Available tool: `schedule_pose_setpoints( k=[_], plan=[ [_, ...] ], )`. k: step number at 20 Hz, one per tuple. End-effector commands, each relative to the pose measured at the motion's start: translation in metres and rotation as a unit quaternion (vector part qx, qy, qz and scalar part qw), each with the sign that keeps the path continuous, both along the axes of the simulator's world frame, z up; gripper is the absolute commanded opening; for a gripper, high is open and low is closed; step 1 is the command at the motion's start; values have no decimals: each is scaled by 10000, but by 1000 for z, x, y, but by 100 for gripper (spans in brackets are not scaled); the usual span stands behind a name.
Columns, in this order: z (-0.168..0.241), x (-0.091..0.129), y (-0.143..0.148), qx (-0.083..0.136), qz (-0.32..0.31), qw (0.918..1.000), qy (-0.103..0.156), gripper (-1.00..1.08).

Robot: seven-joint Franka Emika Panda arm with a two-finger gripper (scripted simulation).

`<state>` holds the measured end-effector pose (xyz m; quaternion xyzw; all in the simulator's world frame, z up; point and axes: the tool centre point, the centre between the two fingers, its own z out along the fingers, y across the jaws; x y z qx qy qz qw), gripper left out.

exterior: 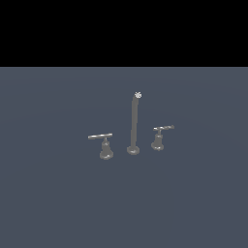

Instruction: Turn on the faucet by rotating a designated handle.

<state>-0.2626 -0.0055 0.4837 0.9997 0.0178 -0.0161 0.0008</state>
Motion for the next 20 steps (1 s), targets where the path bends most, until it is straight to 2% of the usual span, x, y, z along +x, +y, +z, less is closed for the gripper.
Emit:
schedule_pose_setpoints(
  k=[1, 9, 15, 20],
  plan=[
    [0, 0, 0, 0, 0, 10000, 0, -100],
    [0, -2, 9, -220, 75, 9997, 68, -100],
    [-1, 1, 9, -216, 34, 9997, 65, -100],
    [-6, 15, 7, -210, -159, 9996, 56, -100]
  ],
)
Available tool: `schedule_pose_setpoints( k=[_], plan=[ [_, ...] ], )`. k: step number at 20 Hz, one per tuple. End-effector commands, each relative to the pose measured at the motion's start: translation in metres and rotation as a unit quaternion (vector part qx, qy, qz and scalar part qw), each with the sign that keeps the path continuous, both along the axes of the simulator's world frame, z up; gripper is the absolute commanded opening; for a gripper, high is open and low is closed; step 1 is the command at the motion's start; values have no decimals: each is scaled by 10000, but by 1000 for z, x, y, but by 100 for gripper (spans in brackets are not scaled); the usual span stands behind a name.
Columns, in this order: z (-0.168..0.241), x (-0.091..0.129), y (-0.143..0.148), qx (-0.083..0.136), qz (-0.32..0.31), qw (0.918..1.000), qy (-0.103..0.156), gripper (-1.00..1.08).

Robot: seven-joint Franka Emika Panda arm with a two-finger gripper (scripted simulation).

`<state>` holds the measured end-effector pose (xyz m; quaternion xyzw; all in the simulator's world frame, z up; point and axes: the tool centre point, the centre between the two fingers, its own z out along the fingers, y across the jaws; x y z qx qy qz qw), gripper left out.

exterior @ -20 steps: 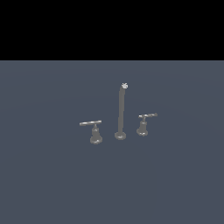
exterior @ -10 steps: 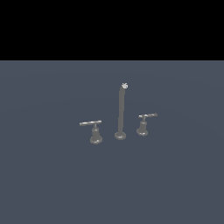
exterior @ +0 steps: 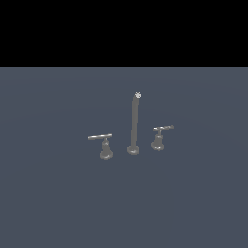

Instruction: Turn on the faucet by rotating a designated handle.

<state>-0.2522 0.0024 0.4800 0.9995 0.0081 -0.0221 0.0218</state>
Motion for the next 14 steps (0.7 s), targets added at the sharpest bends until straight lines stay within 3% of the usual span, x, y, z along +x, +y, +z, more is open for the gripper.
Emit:
schedule_pose_setpoints(
  k=[1, 8, 14],
  plan=[
    [-3, 9, -1, 4, -122, 9999, -6, -100],
    [-20, 47, -7, 21, -685, 9976, -42, -100],
    [-47, 95, -18, 41, -1406, 9900, -85, -100]
  ],
)
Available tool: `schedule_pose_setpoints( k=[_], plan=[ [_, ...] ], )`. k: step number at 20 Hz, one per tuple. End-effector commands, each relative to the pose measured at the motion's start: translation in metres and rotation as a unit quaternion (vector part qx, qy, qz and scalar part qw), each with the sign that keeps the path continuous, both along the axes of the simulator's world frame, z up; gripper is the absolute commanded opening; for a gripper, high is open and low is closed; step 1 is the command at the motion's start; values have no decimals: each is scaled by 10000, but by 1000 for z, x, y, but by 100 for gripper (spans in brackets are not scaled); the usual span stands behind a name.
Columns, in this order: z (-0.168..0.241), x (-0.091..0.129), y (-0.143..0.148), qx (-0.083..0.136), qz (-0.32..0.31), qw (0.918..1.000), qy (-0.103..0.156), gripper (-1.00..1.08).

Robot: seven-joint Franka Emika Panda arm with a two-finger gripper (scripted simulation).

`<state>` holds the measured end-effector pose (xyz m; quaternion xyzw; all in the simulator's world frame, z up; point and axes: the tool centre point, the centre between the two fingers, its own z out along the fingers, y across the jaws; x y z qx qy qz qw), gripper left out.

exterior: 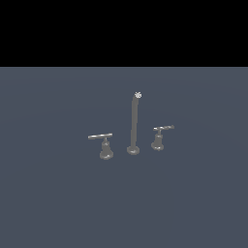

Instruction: Turn on the faucet by rotating a designated handle.

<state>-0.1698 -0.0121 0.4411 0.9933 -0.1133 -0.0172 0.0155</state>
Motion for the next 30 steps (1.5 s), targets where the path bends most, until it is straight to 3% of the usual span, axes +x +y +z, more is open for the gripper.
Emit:
schedule_pose_setpoints(
  k=[1, 8, 15, 22, 30],
  plan=[
    [-13, 21, -5, 9, -324, 9995, -18, -100],
    [-57, 74, -23, 31, -1237, 9923, -65, -100],
    [-111, 121, -44, 45, -2152, 9765, -106, -100],
    [-173, 158, -69, 50, -3056, 9520, -143, -100],
    [-252, 188, -99, 43, -4062, 9136, -184, -100]
  ],
)
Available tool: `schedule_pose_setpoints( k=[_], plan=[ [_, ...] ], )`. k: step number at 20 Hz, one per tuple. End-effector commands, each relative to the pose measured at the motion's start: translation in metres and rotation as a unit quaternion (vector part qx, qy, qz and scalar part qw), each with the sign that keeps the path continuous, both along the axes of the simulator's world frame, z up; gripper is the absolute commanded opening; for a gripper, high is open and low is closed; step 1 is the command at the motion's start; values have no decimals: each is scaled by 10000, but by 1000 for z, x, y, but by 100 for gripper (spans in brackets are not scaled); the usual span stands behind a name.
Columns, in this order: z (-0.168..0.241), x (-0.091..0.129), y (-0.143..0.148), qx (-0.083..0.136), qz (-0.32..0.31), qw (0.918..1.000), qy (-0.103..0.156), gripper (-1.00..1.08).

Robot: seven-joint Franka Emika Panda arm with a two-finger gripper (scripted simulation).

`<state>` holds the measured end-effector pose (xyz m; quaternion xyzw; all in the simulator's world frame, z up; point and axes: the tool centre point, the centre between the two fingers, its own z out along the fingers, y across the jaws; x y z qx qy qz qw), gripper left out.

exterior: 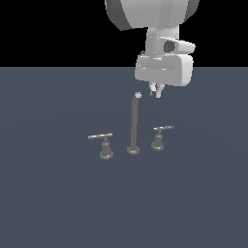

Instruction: Turn on the faucet by rotating a designated handle.

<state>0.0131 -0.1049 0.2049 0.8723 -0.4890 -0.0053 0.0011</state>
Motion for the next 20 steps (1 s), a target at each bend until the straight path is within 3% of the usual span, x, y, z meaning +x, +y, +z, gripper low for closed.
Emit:
schedule_pose_setpoints(
  k=[1, 11, 20],
  plan=[
    [-26, 7, -9, -5, -337, 9994, -14, -100],
    [-98, 18, -35, -19, -1234, 9923, -42, -100],
    [-116, 19, -41, -24, -1453, 9894, -49, -100]
  ],
)
